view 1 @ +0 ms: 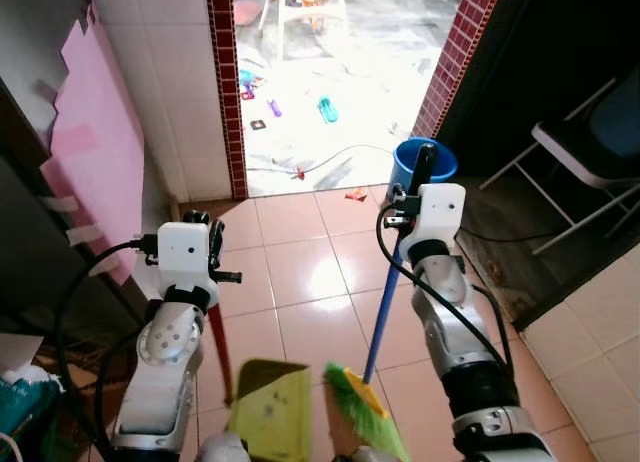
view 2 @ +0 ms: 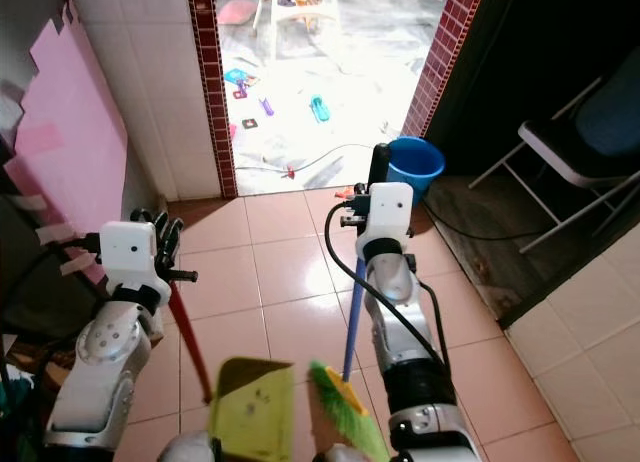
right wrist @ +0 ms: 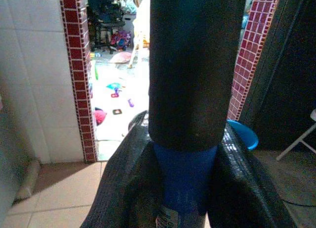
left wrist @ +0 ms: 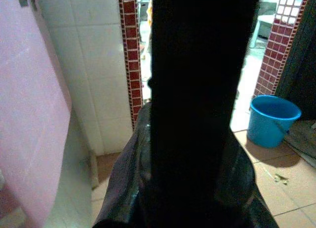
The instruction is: Sweep floor
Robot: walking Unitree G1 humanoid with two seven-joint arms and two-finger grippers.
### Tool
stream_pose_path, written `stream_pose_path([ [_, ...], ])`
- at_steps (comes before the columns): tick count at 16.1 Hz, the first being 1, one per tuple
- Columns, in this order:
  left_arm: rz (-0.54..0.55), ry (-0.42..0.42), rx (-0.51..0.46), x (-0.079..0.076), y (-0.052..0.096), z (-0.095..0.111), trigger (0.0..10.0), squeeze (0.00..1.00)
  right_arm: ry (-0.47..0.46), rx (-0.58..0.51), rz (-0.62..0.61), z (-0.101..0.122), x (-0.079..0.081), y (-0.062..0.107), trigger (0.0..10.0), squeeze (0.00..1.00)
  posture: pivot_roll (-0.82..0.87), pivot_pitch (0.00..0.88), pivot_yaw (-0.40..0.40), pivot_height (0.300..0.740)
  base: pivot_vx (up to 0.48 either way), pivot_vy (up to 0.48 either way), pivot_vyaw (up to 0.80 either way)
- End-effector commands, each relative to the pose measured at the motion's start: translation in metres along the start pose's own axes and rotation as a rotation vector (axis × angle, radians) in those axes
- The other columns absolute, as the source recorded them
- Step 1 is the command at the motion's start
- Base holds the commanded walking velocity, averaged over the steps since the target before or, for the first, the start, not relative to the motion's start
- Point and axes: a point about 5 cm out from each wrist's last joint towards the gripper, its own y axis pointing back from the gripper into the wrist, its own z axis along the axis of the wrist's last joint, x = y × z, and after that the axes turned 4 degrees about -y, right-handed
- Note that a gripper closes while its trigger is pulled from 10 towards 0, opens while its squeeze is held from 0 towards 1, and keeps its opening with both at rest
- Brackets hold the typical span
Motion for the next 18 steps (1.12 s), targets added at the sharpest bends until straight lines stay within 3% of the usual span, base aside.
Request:
stream_pose_path([
  [1,-0.002,-0.031,-0.070,0.003,-0.003,0.016,10.0,0.00,-0.011,-0.041,-0.016,0.008,-0.001,-0.005,10.0,0.00,0.10,0.000,-0.034,0.740,0.480,0.000,0.00],
  [9,-0.014,-0.081,-0.081,0.000,-0.008,0.020,10.0,0.00,-0.026,-0.038,-0.029,0.004,-0.001,-0.007,10.0,0.00,0.14,0.000,-0.031,0.740,0.480,0.000,0.00],
  [14,-0.015,-0.129,-0.085,0.004,-0.007,0.030,10.0,0.00,-0.031,-0.080,-0.013,0.015,0.008,-0.014,10.0,0.00,0.16,0.000,0.023,0.740,0.480,0.000,0.00],
  [18,0.031,-0.143,-0.042,0.001,-0.005,0.020,10.0,0.00,-0.013,-0.067,-0.032,0.012,-0.006,-0.008,10.0,0.00,0.11,0.000,-0.018,0.740,0.471,0.000,0.00],
])
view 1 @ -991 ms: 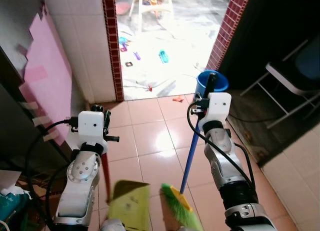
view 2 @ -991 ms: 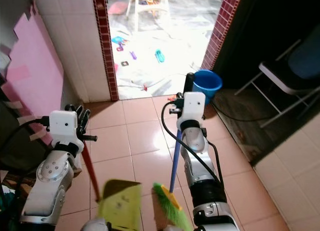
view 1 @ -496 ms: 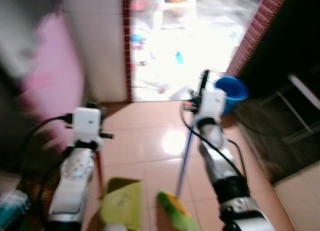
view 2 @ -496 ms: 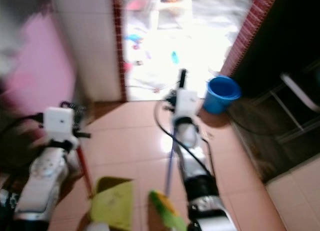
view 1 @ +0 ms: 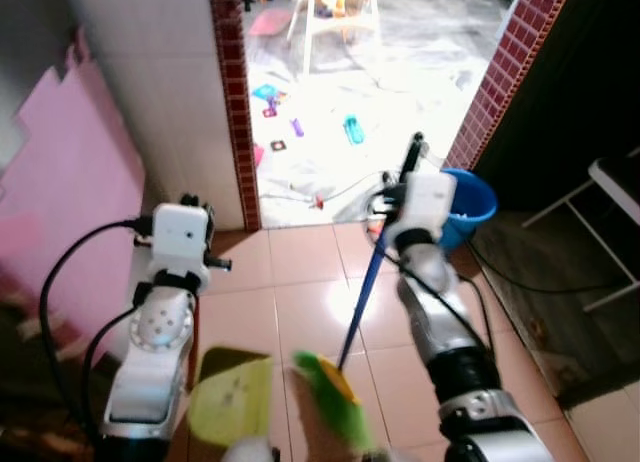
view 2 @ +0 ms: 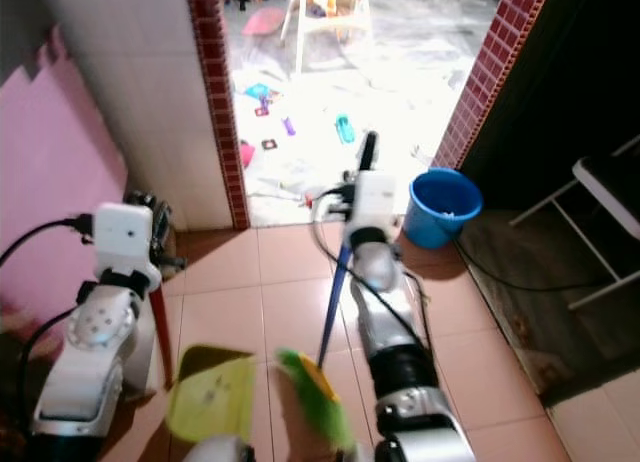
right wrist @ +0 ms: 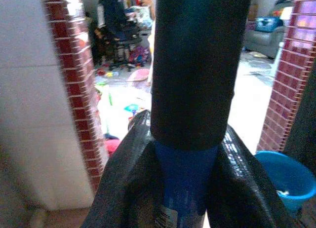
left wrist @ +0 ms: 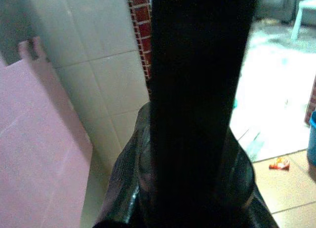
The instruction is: Sweep floor
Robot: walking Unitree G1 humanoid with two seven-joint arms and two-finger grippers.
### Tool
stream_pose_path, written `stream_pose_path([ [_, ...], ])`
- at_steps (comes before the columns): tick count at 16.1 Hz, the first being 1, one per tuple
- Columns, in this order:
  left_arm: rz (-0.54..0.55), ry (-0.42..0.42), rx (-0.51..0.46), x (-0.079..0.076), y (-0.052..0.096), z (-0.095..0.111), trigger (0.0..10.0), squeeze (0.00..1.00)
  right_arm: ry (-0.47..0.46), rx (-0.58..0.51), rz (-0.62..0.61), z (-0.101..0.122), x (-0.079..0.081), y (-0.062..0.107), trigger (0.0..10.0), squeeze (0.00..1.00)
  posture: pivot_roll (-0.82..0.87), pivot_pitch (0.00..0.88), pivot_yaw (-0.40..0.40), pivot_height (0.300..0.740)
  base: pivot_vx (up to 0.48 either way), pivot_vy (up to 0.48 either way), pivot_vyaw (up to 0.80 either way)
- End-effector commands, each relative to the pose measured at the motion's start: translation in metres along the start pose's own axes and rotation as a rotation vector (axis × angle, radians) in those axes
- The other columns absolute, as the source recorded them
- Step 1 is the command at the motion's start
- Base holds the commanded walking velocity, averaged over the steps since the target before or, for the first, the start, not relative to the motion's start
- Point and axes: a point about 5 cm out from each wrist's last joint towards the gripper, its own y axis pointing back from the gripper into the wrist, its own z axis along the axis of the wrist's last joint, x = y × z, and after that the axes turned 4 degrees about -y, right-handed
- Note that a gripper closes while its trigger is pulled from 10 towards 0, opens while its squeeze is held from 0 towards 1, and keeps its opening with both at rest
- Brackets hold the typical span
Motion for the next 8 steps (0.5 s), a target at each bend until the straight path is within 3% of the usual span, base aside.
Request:
stream_pose_path([
  [1,0.019,-0.023,-0.034,-0.003,-0.001,0.007,10.0,0.00,0.045,-0.018,-0.039,0.005,-0.020,0.001,10.0,0.00,0.10,0.000,-0.028,0.740,0.000,0.000,0.00],
  [4,0.100,-0.119,-0.049,0.011,-0.005,0.009,10.0,0.00,0.052,-0.037,0.016,0.010,-0.018,0.000,10.0,0.00,0.07,0.000,-0.045,0.740,0.000,0.000,0.00],
  [8,0.040,-0.072,-0.067,0.003,-0.016,0.016,10.0,0.00,0.032,-0.017,0.054,0.005,-0.001,-0.003,10.0,0.00,0.09,0.000,-0.080,0.740,0.000,0.000,0.00],
])
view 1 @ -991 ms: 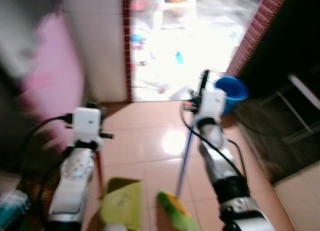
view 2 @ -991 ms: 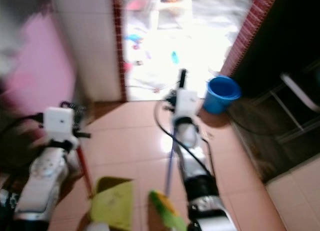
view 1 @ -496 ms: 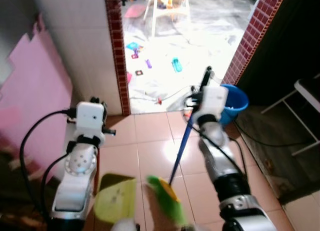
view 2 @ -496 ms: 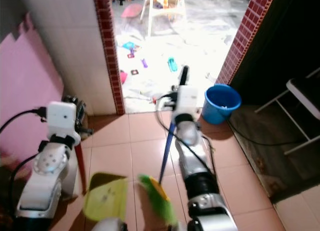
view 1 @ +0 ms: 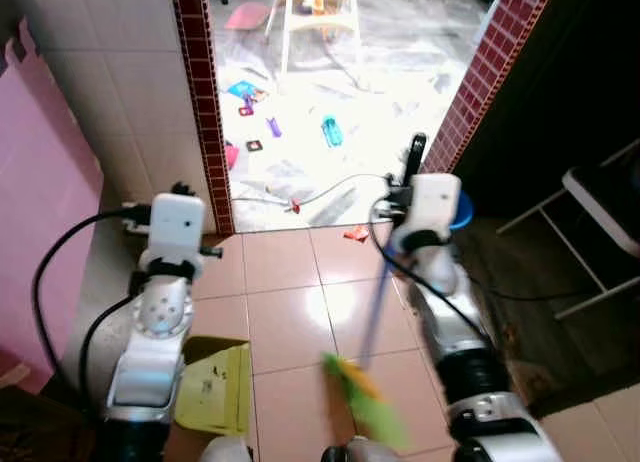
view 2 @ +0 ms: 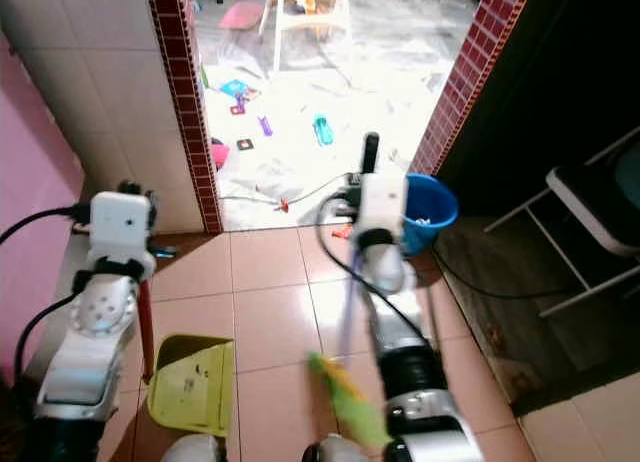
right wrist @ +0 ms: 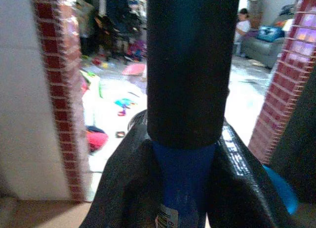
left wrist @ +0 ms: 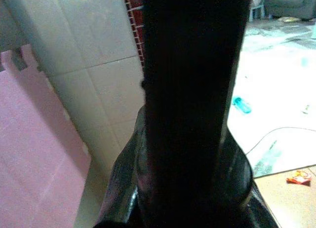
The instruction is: Sweep floor
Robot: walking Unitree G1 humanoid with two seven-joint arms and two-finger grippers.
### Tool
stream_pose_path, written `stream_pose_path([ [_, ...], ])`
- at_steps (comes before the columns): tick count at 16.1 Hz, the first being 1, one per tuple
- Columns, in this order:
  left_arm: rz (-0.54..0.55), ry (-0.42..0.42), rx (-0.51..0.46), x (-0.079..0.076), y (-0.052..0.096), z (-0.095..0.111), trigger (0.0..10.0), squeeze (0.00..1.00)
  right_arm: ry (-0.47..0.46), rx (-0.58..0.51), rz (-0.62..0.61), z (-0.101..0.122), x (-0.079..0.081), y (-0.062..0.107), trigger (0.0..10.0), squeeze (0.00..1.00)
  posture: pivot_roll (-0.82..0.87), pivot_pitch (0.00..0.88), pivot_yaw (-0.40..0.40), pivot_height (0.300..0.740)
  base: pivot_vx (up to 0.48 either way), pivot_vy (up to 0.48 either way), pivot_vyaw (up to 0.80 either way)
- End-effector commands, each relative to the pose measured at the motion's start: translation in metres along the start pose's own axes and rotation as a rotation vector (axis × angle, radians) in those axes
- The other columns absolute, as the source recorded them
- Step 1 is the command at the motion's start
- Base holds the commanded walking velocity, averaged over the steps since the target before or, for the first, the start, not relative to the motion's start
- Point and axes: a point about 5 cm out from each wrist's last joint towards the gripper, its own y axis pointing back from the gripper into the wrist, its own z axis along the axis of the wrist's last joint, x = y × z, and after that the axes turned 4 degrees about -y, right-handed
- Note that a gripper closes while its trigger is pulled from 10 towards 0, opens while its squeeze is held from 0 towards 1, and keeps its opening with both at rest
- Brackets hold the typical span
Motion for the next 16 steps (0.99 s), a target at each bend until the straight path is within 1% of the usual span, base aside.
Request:
stream_pose_path([
  [1,-0.005,0.029,-0.024,-0.003,-0.001,0.005,10.0,0.00,-0.004,-0.006,-0.006,0.001,-0.003,-0.001,10.0,0.00,0.09,0.000,-0.078,0.740,0.000,0.000,0.00],
  [2,0.018,0.039,-0.012,-0.002,0.000,0.003,10.0,0.00,-0.008,-0.001,-0.003,0.000,-0.004,0.000,10.0,0.00,0.10,0.000,-0.068,0.740,0.000,0.000,0.00],
  [3,0.020,0.041,-0.008,0.000,0.002,0.002,10.0,0.00,-0.007,-0.006,-0.009,0.000,-0.006,-0.001,10.0,0.00,0.11,0.000,-0.030,0.740,0.000,0.000,0.00],
  [4,0.021,0.049,-0.003,0.002,0.002,0.001,10.0,0.00,-0.011,-0.010,-0.023,0.000,-0.008,-0.002,10.0,0.00,0.11,0.000,-0.009,0.740,0.000,0.000,0.00],
  [5,0.006,0.037,0.011,0.002,0.001,-0.001,10.0,0.00,-0.025,-0.023,-0.076,0.000,-0.012,-0.001,10.0,0.00,0.11,0.000,0.050,0.740,0.000,0.000,0.00],
  [7,-0.070,-0.013,0.006,-0.003,-0.004,0.002,10.0,0.00,-0.047,-0.044,-0.133,-0.001,-0.014,0.003,10.0,0.00,0.10,0.000,0.122,0.740,0.000,0.000,0.00],
  [9,-0.136,-0.052,-0.027,-0.006,-0.012,0.007,10.0,0.00,-0.058,-0.046,-0.159,-0.005,-0.012,0.005,10.0,0.00,0.09,0.000,0.152,0.740,0.000,0.000,0.00],
  [10,-0.156,-0.057,-0.046,-0.008,-0.014,0.011,10.0,0.00,-0.058,-0.046,-0.159,-0.005,-0.012,0.006,10.0,0.00,0.09,0.000,0.148,0.740,0.000,0.000,0.00],
  [11,-0.164,-0.063,-0.063,-0.009,-0.016,0.015,10.0,0.00,-0.049,-0.049,-0.150,-0.004,-0.010,0.005,10.0,0.00,0.08,0.000,0.124,0.740,0.000,0.000,0.00],
  [12,-0.168,-0.093,-0.064,-0.010,-0.016,0.016,10.0,0.00,-0.035,-0.050,-0.136,-0.004,-0.010,0.004,10.0,0.00,0.08,0.000,0.098,0.740,0.000,0.000,0.00],
  [14,-0.132,-0.107,-0.069,-0.009,-0.014,0.015,10.0,0.00,-0.009,-0.035,-0.084,-0.004,-0.008,0.002,10.0,0.00,0.09,0.000,0.037,0.740,0.000,0.000,0.00],
  [15,-0.083,-0.114,-0.064,-0.006,-0.010,0.014,10.0,0.00,0.009,-0.025,-0.030,-0.004,-0.007,-0.001,10.0,0.00,0.12,0.000,-0.011,0.740,0.000,0.000,0.00],
  [16,-0.053,-0.114,-0.059,-0.003,-0.007,0.015,10.0,0.00,0.018,-0.021,-0.002,-0.003,-0.006,-0.003,10.0,0.00,0.14,0.000,-0.038,0.740,0.000,0.000,0.00],
])
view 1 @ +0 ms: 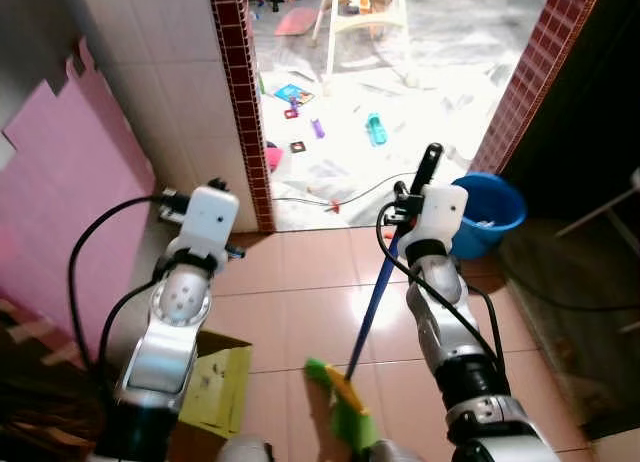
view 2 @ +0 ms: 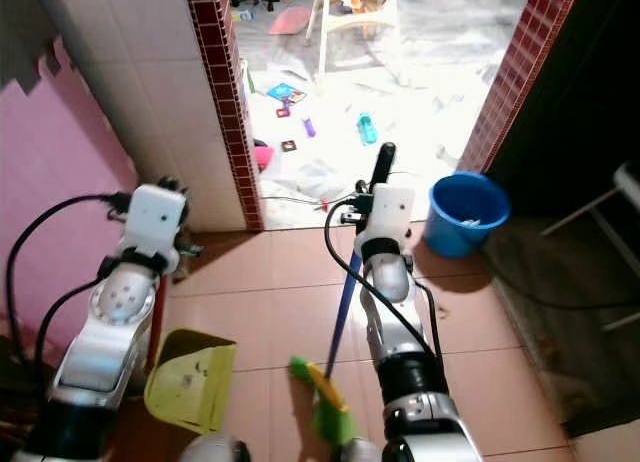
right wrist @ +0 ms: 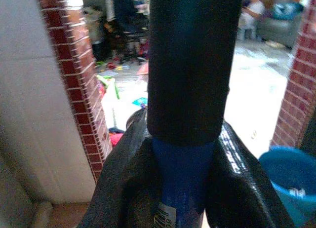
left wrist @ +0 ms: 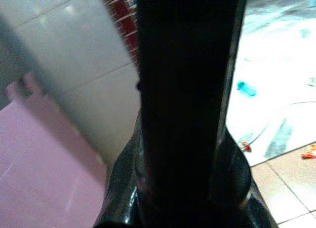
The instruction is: Sweep floor
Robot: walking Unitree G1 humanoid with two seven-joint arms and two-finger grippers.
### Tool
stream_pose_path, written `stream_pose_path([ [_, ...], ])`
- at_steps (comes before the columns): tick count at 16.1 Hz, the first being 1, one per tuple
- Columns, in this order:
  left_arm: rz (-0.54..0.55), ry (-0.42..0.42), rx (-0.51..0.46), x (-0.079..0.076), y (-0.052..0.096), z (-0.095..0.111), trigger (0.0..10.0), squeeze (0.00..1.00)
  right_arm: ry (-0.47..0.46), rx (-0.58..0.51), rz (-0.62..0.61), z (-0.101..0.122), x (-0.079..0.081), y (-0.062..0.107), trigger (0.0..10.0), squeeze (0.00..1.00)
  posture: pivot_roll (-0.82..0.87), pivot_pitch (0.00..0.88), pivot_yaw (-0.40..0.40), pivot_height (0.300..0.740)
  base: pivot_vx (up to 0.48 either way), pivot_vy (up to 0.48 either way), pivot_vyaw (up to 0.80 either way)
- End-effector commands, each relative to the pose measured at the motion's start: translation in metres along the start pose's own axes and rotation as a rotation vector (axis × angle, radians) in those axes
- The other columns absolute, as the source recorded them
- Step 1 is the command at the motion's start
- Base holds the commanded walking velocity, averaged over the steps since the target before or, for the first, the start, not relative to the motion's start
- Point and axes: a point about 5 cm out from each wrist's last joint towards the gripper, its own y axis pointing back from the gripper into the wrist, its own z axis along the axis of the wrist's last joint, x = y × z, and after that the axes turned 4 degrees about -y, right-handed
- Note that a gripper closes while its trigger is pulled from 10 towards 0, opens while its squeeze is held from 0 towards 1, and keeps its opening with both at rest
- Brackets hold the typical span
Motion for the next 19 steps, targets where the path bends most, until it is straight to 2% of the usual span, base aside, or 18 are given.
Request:
stream_pose_path([
  [1,0.071,-0.041,-0.021,0.014,0.003,0.007,10.0,0.00,0.022,-0.016,0.059,0.006,0.009,-0.006,10.0,0.00,0.16,0.000,-0.053,0.740,0.000,0.000,0.00],
  [3,0.108,-0.053,-0.015,0.020,0.011,0.007,10.0,0.00,0.013,0.001,0.084,0.003,0.017,-0.011,10.0,0.00,0.21,0.005,-0.094,0.740,0.000,0.000,0.00],
  [5,0.206,-0.070,-0.014,0.031,0.018,0.006,10.0,0.00,-0.005,0.009,0.183,0.008,0.042,-0.021,10.0,0.00,0.25,0.000,-0.157,0.740,0.000,0.000,0.00],
  [7,0.272,-0.038,0.009,0.036,0.016,0.005,10.0,0.00,-0.013,-0.019,0.208,0.019,0.050,-0.028,10.0,0.00,0.24,0.000,-0.163,0.740,0.000,0.000,0.40],
  [9,0.264,-0.042,0.009,0.033,0.014,0.008,10.0,0.00,-0.016,-0.029,0.215,0.020,0.051,-0.028,10.0,0.00,0.22,0.000,-0.138,0.740,0.000,0.000,0.80],
  [11,0.195,-0.058,-0.005,0.021,0.010,0.009,10.0,0.00,-0.050,-0.013,0.165,0.011,0.042,-0.024,10.0,0.00,0.19,0.000,-0.098,0.740,0.000,0.000,0.40],
  [13,0.152,-0.057,-0.024,0.013,0.005,0.010,10.0,0.00,-0.051,-0.027,0.121,0.011,0.033,-0.023,10.0,0.00,0.16,0.000,-0.064,0.740,0.000,0.000,0.00],
  [15,0.089,-0.027,-0.051,0.001,-0.007,0.016,10.0,0.00,-0.052,-0.059,0.047,0.015,0.019,-0.020,10.0,0.00,0.10,0.000,-0.002,0.740,0.000,0.000,0.00],
  [16,0.074,-0.023,-0.056,-0.001,-0.009,0.017,10.0,0.00,-0.051,-0.064,0.038,0.015,0.017,-0.019,10.0,0.00,0.09,0.000,0.005,0.740,0.000,0.000,0.00],
  [17,0.004,-0.039,-0.087,-0.011,-0.018,0.024,10.0,0.00,-0.047,-0.081,-0.011,0.016,0.006,-0.016,10.0,0.00,0.05,0.000,0.048,0.740,0.000,0.000,0.00],
  [19,-0.043,-0.057,-0.115,-0.018,-0.025,0.028,10.0,0.00,-0.043,-0.089,-0.053,0.015,-0.003,-0.013,10.0,0.00,0.03,0.000,0.069,0.740,0.000,0.000,0.00],
])
